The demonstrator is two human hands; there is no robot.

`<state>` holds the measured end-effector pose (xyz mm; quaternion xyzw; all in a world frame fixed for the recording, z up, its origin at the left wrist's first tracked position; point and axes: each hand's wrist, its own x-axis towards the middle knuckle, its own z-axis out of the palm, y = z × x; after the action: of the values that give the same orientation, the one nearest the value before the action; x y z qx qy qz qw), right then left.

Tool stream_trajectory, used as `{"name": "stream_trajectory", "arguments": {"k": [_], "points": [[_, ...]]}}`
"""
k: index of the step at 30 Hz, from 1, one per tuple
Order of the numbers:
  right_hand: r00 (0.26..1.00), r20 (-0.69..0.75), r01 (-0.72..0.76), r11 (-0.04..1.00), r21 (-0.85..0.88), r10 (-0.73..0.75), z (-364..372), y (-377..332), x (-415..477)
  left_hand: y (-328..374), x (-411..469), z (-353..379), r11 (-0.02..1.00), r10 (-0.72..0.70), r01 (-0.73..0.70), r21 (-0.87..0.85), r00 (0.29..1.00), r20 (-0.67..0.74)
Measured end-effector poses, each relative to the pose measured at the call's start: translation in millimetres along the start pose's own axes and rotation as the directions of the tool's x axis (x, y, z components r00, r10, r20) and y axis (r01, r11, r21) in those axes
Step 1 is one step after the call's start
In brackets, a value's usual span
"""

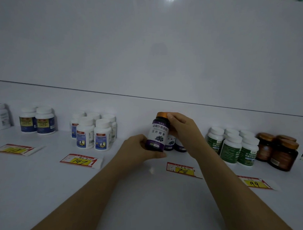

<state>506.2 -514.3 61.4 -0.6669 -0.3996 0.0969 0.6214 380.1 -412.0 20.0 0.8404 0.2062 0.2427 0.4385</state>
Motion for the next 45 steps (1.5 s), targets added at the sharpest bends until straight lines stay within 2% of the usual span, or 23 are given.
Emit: {"name": "stream_trajectory", "arguments": {"k": [9,16,23,26,41,45], "points": [[1.0,0.016,0.019,1.0,-0.014,-0.019,1,-3,-3,0,0,1,1.0,0.018,-0.018,0.02,1.0,-0.001],[0.996,0.074,0.034,0.997,0.064,-0.039,5,-16,-6,0,0,1,0.994,0.072,-0.07,0.089,0.997,-0.03],[0.993,-0.008,0.115,0.993,0.01,-0.115,0,-20,-10,8,-3,-1,0.987,0.118,-0.099,-0.129,0.981,0.156],[0.992,-0.01,0.124,0.992,-0.017,-0.124,0,-21,-12,11,-6,-4,0.981,0.137,-0.104,-0.161,0.969,0.207],[0.989,-0.016,0.148,0.988,-0.039,-0.148,2,-21,-13,12,-9,-4,0.972,0.149,-0.105,-0.208,0.967,0.207],[0.996,-0.011,0.095,0.994,0.059,-0.094,1,-20,-13,13,-7,-5,0.963,0.134,-0.075,-0.257,0.967,0.218]]}}
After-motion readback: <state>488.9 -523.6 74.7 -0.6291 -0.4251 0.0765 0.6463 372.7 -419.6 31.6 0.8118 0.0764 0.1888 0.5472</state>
